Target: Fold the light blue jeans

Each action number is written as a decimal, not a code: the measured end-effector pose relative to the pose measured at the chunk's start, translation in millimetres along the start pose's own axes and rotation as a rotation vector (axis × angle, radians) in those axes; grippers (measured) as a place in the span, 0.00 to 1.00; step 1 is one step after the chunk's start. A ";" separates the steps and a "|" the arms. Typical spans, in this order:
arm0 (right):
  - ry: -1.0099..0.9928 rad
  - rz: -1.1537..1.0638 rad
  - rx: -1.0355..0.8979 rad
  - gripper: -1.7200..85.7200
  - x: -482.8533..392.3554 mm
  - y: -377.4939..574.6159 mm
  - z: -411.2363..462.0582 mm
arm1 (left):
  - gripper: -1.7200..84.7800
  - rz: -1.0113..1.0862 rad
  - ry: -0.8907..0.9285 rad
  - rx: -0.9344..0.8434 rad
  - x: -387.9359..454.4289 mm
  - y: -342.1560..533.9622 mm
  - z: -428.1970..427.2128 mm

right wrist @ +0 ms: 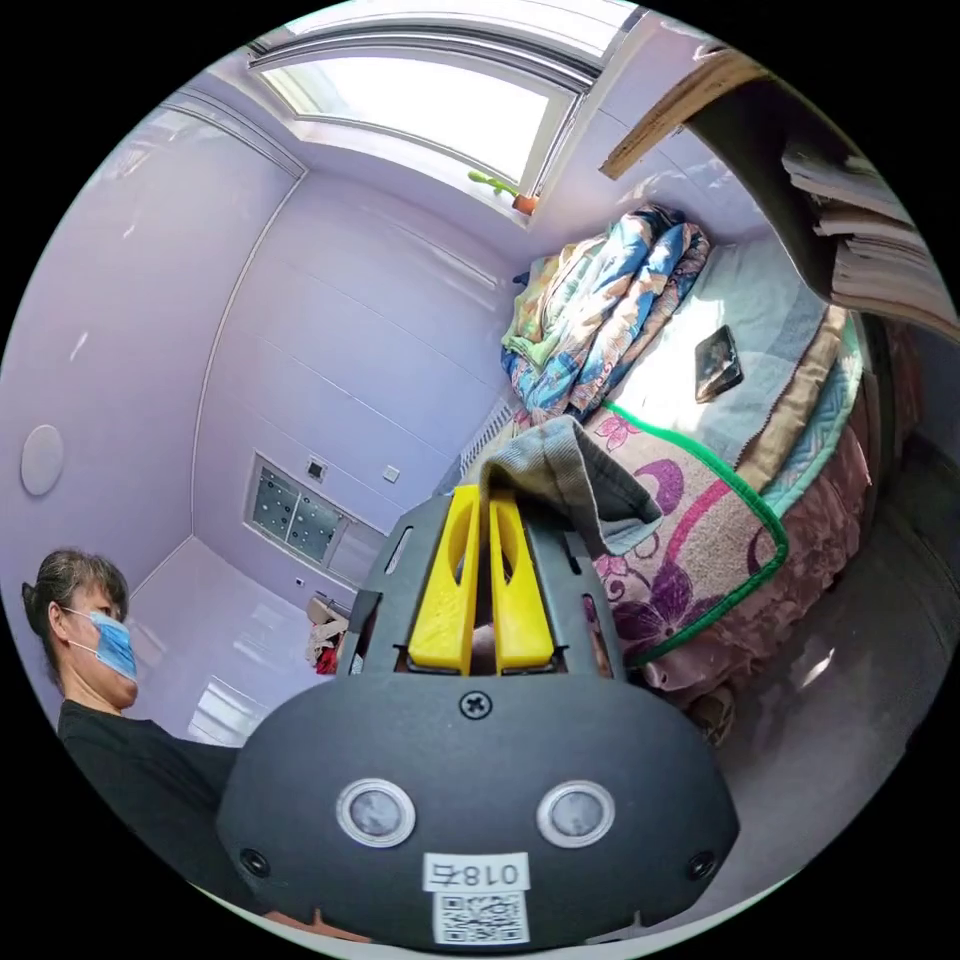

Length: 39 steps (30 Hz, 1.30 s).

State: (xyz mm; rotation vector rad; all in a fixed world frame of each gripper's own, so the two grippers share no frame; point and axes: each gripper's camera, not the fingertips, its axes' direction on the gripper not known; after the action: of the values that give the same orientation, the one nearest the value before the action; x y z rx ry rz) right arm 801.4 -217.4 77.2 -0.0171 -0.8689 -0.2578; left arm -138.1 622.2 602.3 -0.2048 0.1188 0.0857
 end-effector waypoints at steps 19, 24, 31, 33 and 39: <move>0.513 -0.163 -0.108 0.10 -50.6 -18.0 104.1 | 0.09 -0.188 -0.112 0.310 -24.5 49.2 -103.9; 0.339 -0.261 -0.242 0.11 -55.4 -59.6 267.6 | 0.08 -0.157 -0.094 0.255 7.6 45.7 -74.7; 0.462 -0.196 -0.373 0.13 -20.6 -109.8 466.4 | 0.07 -0.185 -0.210 0.250 47.4 46.5 -87.7; 0.446 -0.143 -0.372 0.13 -12.5 -119.3 489.9 | 0.07 -0.187 -0.241 0.260 55.0 48.3 -93.4; 0.509 -0.163 -0.444 0.04 -26.5 -132.2 533.2 | 0.04 -0.201 -0.257 0.285 63.0 43.0 -97.0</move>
State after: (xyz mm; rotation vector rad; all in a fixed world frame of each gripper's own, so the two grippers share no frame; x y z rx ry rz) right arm 353.2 -276.1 390.5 -0.2839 -0.2942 -0.5764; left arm -90.5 648.6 491.5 0.0801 -0.1453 -0.1050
